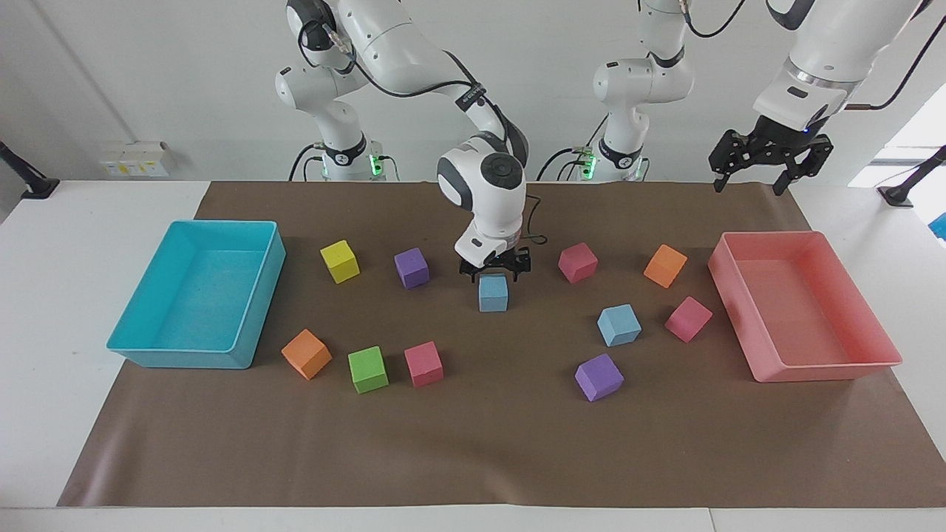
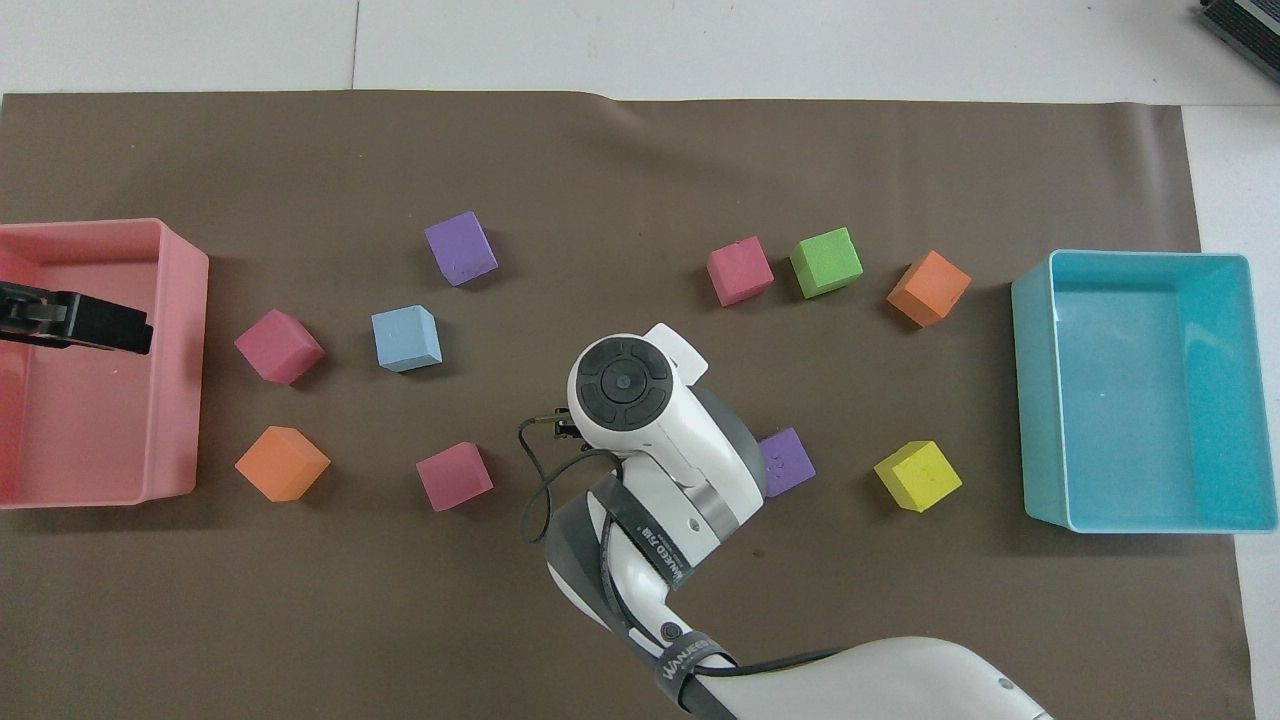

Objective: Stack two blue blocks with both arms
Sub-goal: 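Lower the blue cube at the center and open the right gripper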

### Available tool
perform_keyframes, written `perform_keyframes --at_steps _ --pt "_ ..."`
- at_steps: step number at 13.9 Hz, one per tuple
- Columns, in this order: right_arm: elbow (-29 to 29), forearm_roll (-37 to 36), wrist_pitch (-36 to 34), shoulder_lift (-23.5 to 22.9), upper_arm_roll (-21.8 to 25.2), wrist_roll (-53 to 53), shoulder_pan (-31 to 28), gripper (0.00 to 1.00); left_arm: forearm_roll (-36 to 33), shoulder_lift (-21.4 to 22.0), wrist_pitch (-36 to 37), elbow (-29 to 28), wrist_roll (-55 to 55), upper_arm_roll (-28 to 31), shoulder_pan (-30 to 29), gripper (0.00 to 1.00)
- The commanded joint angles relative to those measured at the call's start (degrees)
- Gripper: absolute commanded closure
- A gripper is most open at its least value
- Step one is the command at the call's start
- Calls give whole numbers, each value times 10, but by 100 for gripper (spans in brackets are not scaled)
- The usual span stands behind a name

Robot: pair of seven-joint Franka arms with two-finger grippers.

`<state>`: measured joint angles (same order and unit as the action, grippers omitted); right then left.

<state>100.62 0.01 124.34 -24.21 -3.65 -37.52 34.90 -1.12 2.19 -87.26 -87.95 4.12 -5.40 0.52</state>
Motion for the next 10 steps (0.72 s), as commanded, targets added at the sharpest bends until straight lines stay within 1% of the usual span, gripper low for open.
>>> perform_keyframes --at_steps 1,3,5,6,8,10 --pt "17 -11 -1 45 -2 9 -21 0 5 8 3 -6 -4 -3 4 0" --pt "19 -4 -10 80 -3 17 -44 0 11 4 -10 -8 -17 -4 4 0" --pt "20 7 -51 114 -5 25 -73 0 13 -3 -51 -25 -32 -4 8 0" --pt "20 30 -65 126 -4 46 -87 0 13 -6 -78 -40 -39 -4 11 0" --pt "21 87 -67 131 -4 133 -126 0 13 -19 -132 -70 -68 -4 13 0" --pt "25 141 -60 128 -4 189 -147 0 13 -32 -184 -99 -80 -3 19 0"
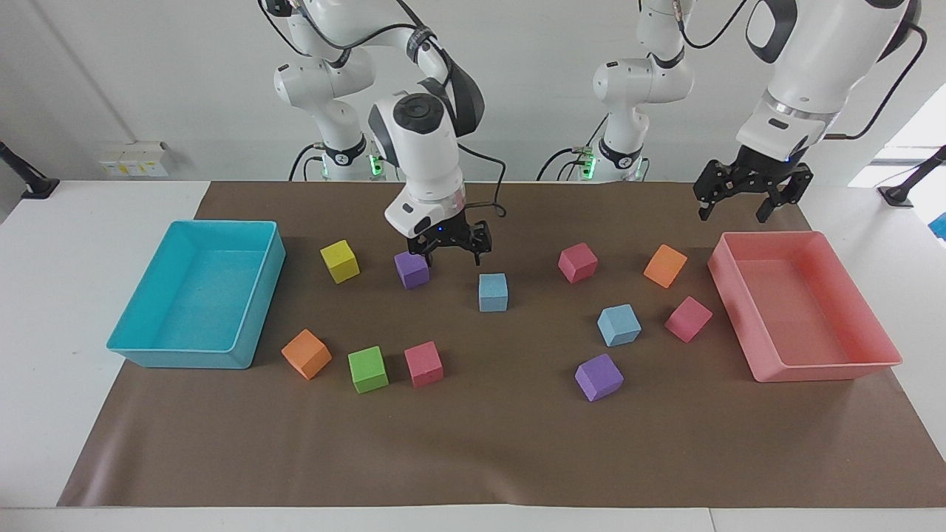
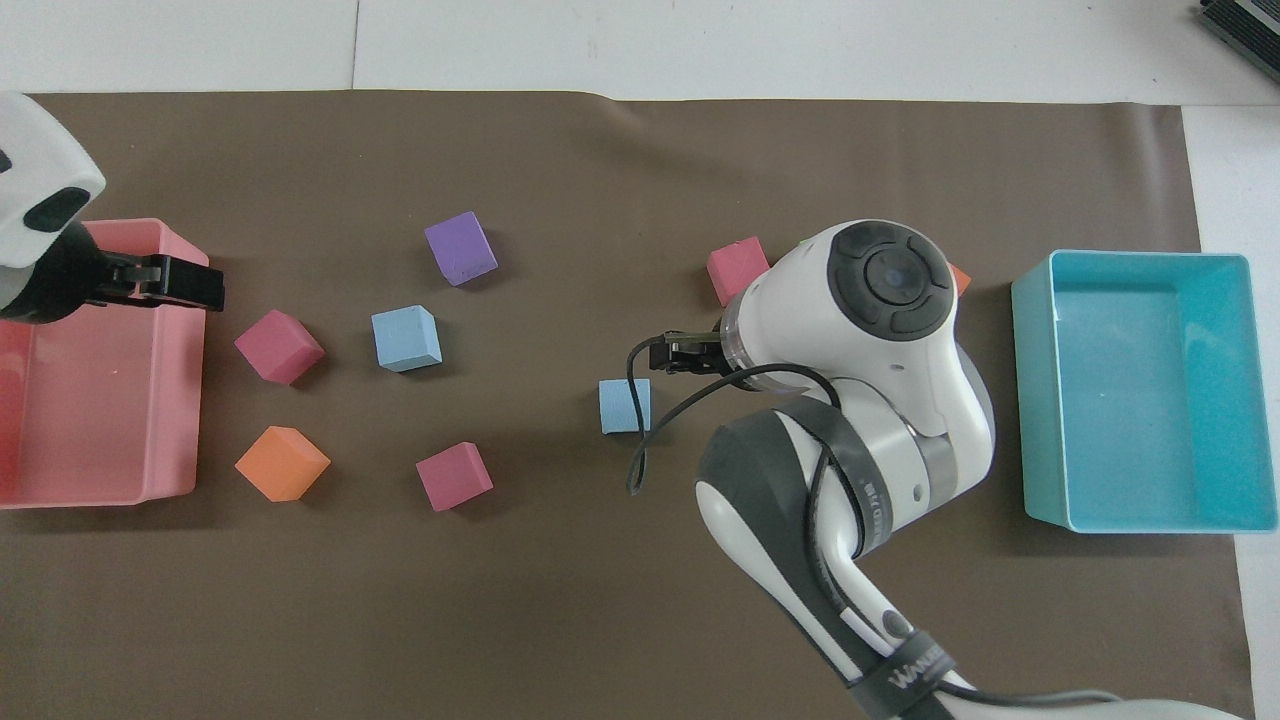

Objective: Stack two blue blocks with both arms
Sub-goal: 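Reach the left gripper to the other blue cube while the right gripper withdraws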

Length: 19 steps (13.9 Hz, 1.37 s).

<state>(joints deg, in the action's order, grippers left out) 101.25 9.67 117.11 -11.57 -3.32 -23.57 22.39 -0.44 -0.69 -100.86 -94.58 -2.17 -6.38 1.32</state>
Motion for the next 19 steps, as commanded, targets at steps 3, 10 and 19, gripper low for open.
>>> perform_keyframes --at_steps 3,10,19 --pt "31 156 13 -10 -7 172 -79 0 6 -24 -95 -63 -23 7 11 0" --pt "89 358 50 -45 -6 300 -91 100 5 -102 -224 -107 -120 8 58 0" --pt "110 436 48 -79 -7 436 -112 100 5 -142 -284 -165 -159 7 95 0"
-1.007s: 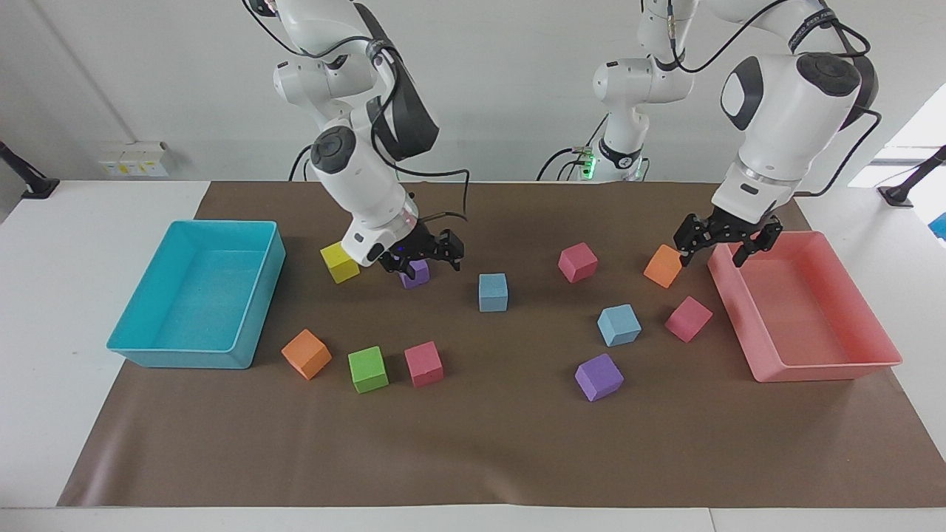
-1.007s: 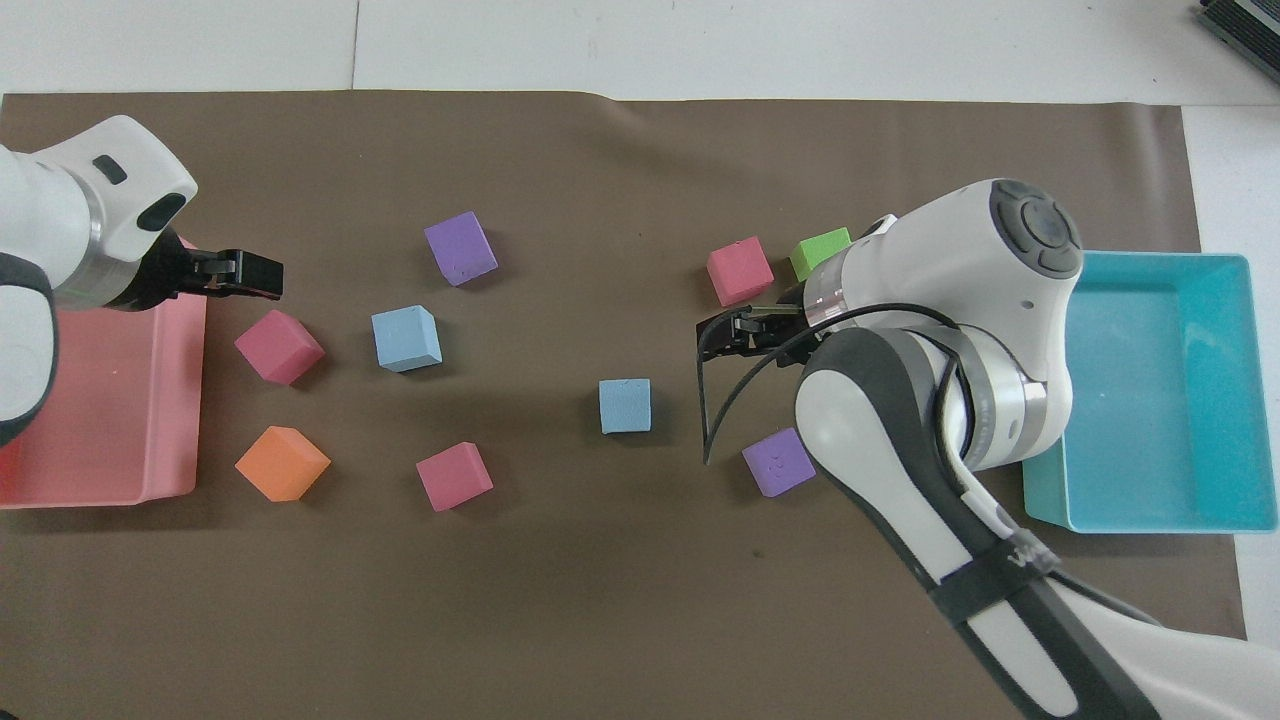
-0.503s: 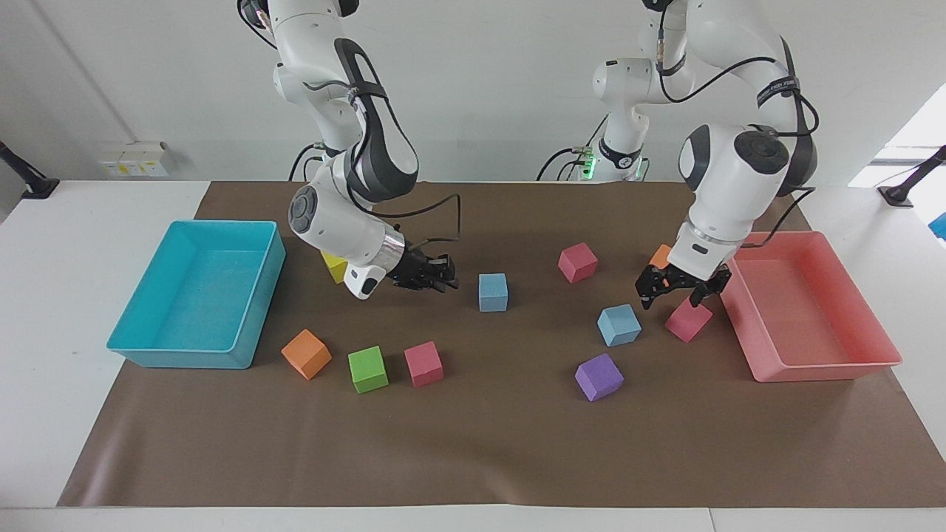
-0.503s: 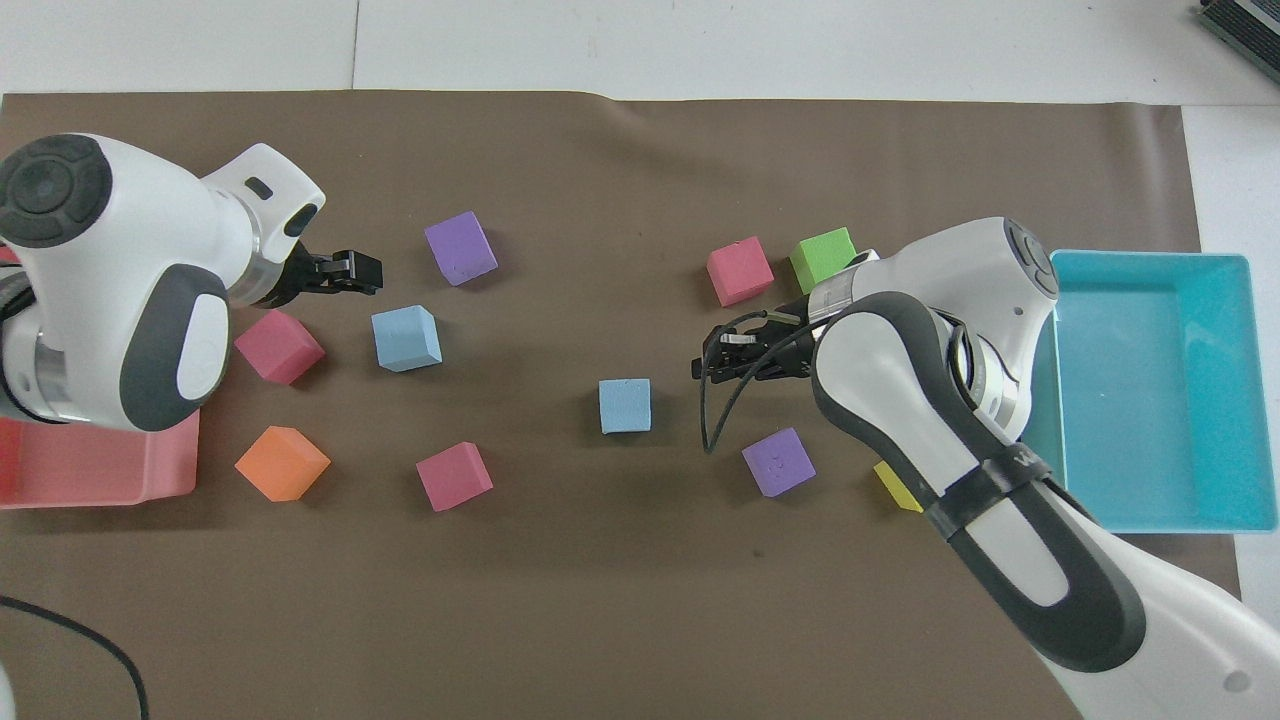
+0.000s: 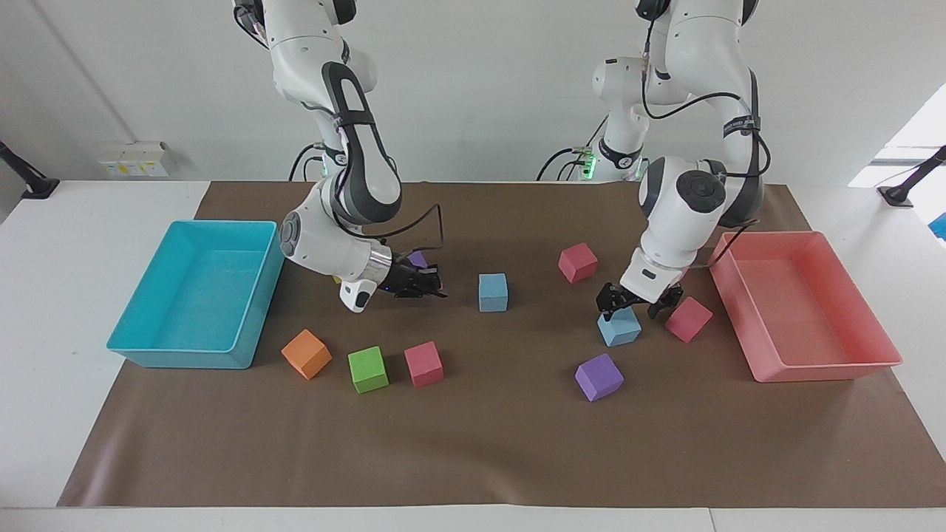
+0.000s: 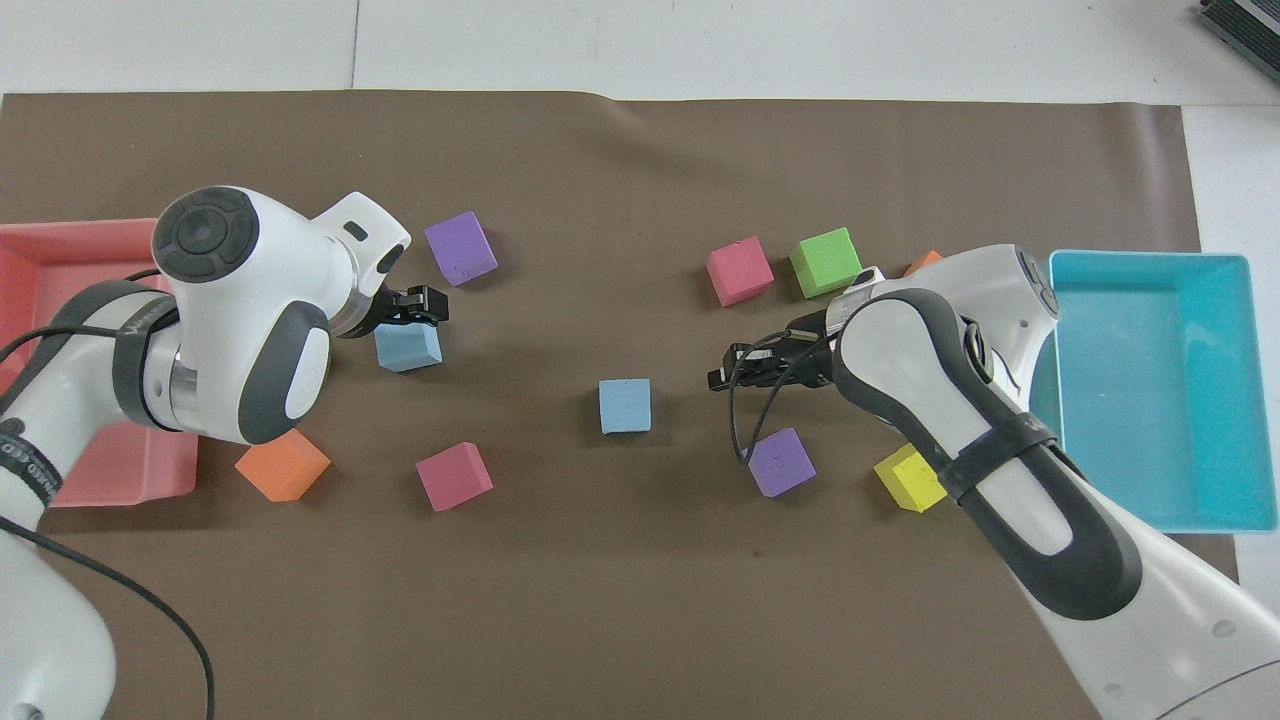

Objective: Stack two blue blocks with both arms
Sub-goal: 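Reach the left gripper to the other blue cube while the right gripper withdraws, then close the left gripper on the blue cube and lift it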

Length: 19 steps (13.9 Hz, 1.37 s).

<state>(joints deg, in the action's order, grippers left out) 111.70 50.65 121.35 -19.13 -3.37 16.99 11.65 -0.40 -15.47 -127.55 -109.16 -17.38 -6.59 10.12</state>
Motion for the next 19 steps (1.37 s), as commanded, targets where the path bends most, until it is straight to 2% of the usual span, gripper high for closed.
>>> perform_keyframes --at_steps 1,4,7,11,12,13,14,15,16,17,19 --pt "5 33 6 -5 -6 43 -5 100 5 1 -23 -29 -5 9 9 0" --pt "6 34 7 -5 -6 44 -3 100 5 4 -55 -51 3 9 15 0" --pt "9 33 7 -4 -6 44 -1 100 5 -17 -85 -57 2 10 31 0" --pt "11 33 8 -4 -6 45 1 100 0 -18 -86 -58 3 10 31 0" --pt "12 33 6 -4 -6 46 3 100 0 -18 -86 -58 4 10 31 3" --pt "15 34 6 -13 -7 60 1 100 -1 -18 -86 -58 5 10 31 23" --pt "15 38 7 -20 -7 69 3 100 -4 -18 -86 -58 5 10 32 61" --pt "15 45 9 -20 -7 69 6 100 -7 -18 -89 -55 5 10 31 82" --pt "15 46 10 -21 -7 69 7 100 -17 -18 -87 -52 5 10 31 93" --pt "15 49 13 -20 -7 68 8 100 -24 -18 -86 -52 5 10 31 98" --pt "17 49 24 -20 -7 68 18 100 -36 -11 -82 -48 4 11 31 99"
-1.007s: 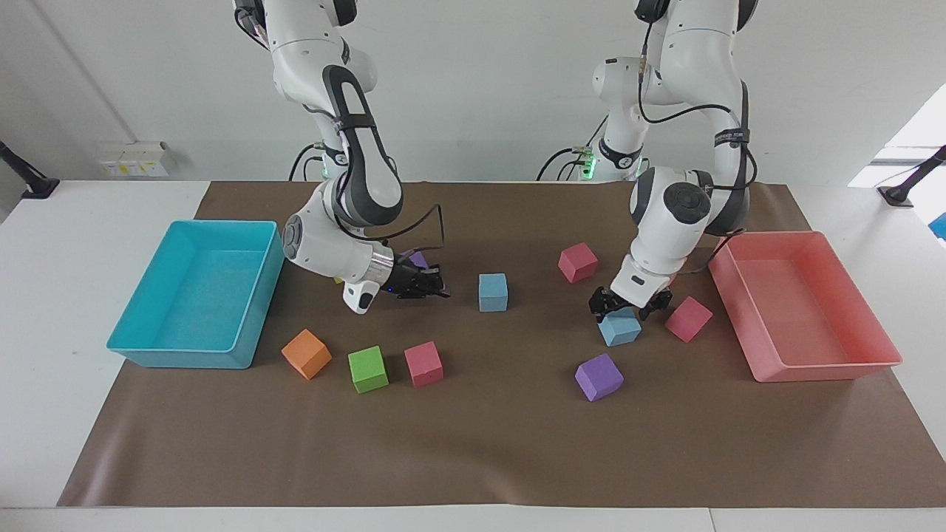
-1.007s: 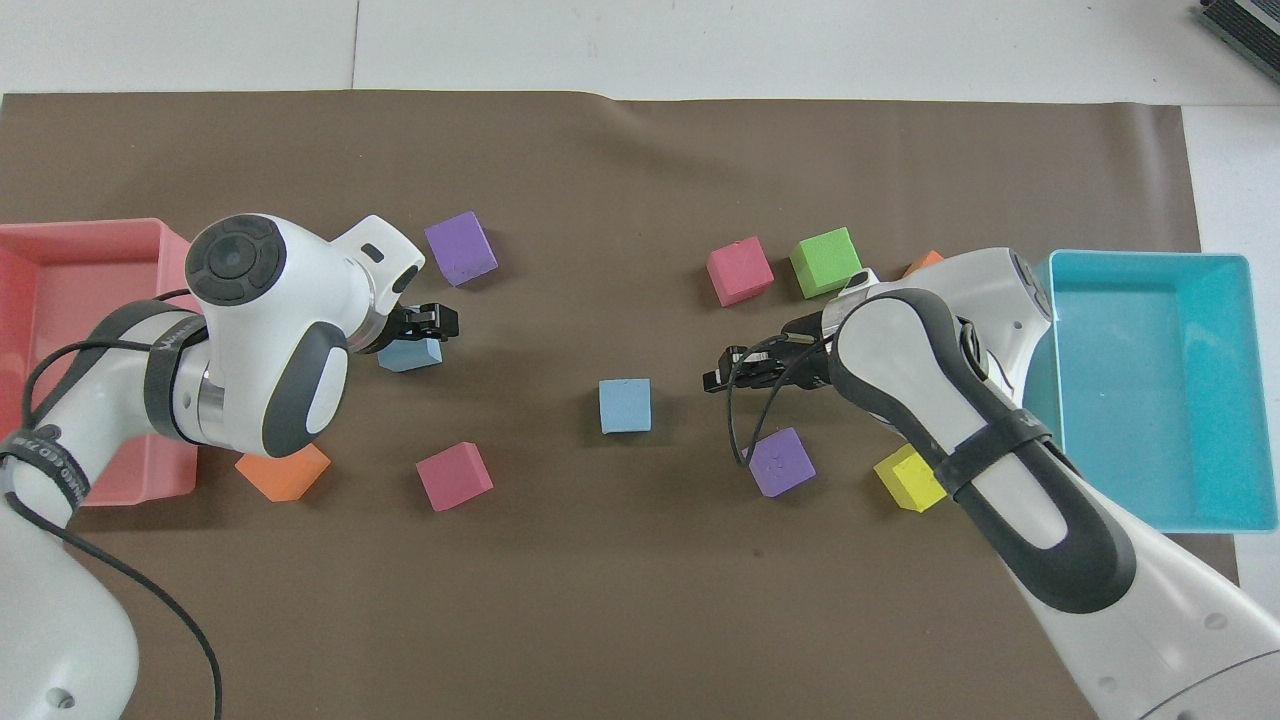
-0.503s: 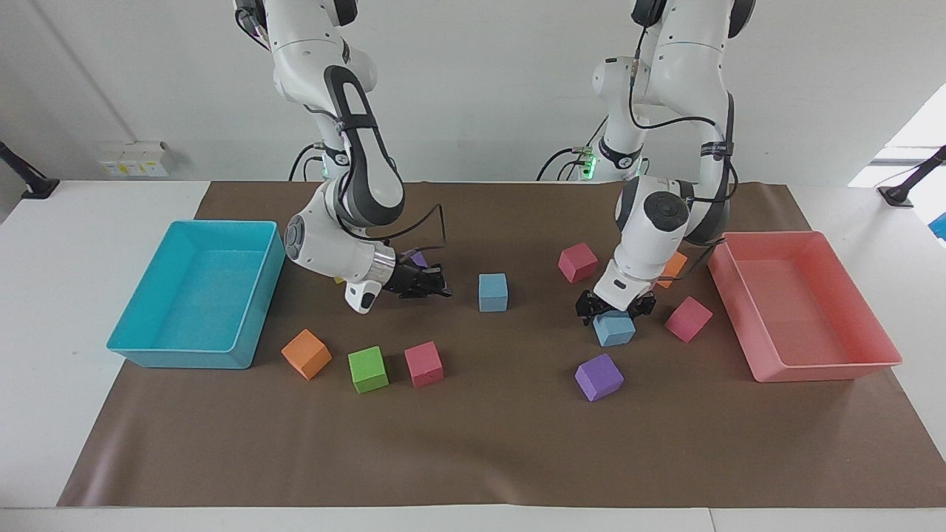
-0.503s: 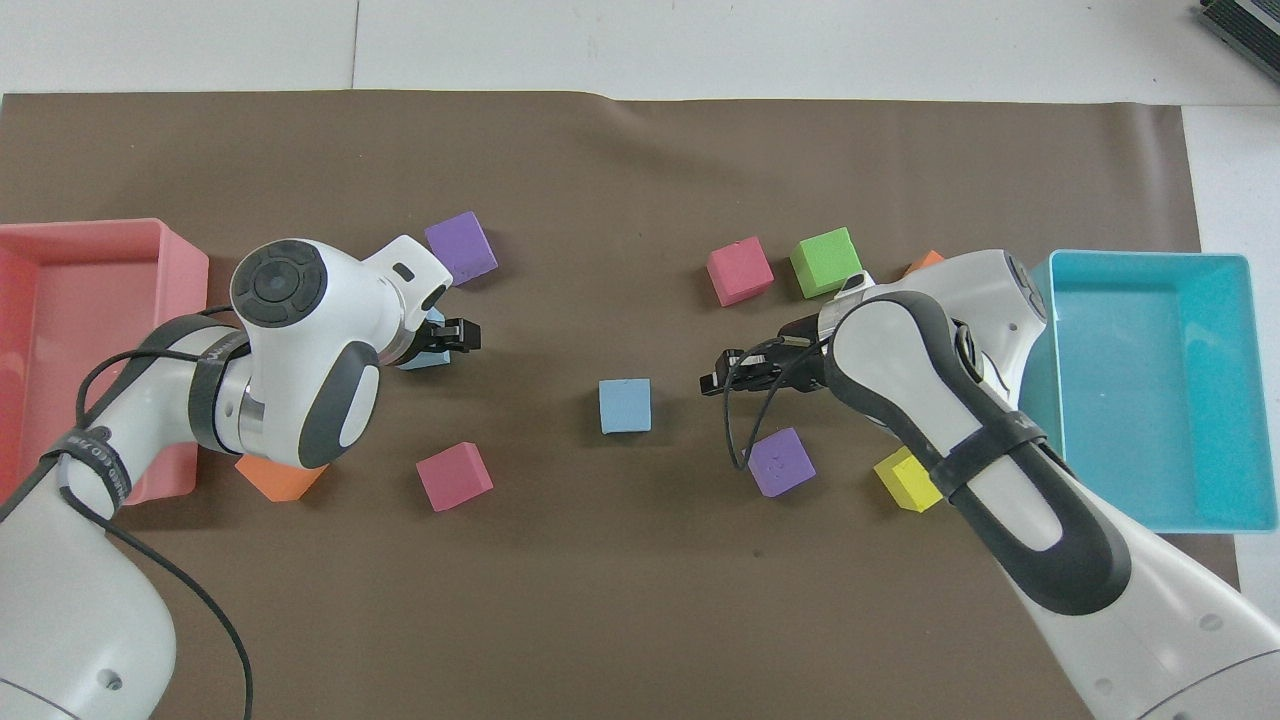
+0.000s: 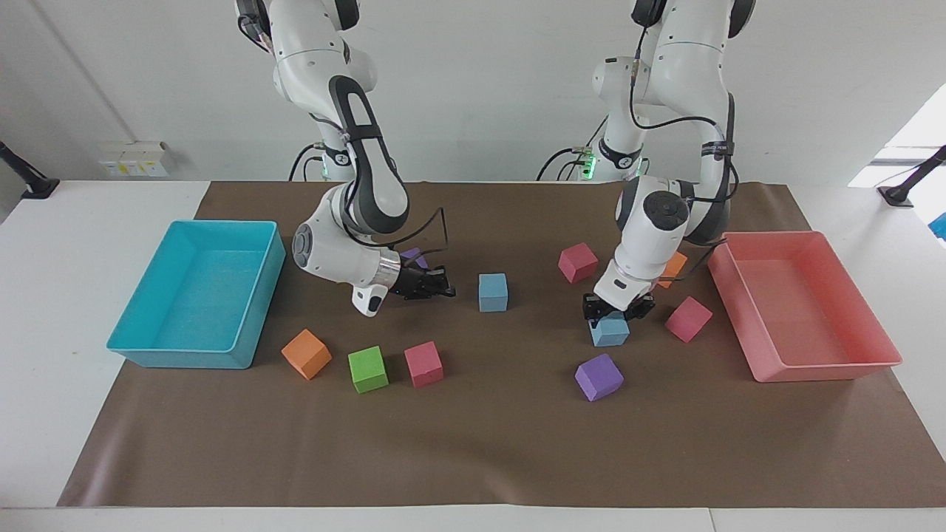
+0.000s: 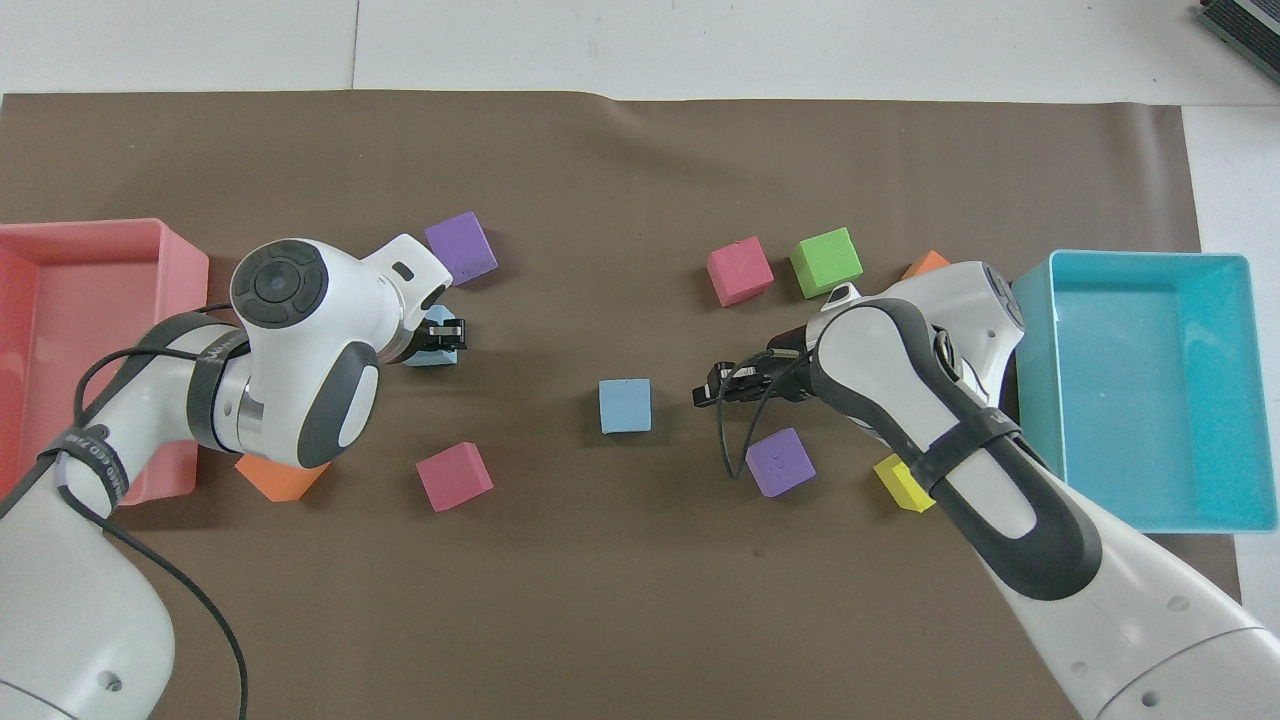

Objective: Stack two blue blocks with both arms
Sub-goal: 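Close the left gripper on the blue cube and lift it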

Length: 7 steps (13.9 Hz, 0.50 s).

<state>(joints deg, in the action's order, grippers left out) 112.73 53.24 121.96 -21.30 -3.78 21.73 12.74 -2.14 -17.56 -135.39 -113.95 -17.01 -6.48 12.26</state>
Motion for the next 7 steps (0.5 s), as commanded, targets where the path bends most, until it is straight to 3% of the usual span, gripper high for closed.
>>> perform_keyframes --at_steps 1,7 --pt "6 23 20 2 -3 21 8 100 -20 22 6 5 1 11 7 99" --pt "7 23 19 2 -3 26 8 100 -20 61 181 109 0 8 10 99"
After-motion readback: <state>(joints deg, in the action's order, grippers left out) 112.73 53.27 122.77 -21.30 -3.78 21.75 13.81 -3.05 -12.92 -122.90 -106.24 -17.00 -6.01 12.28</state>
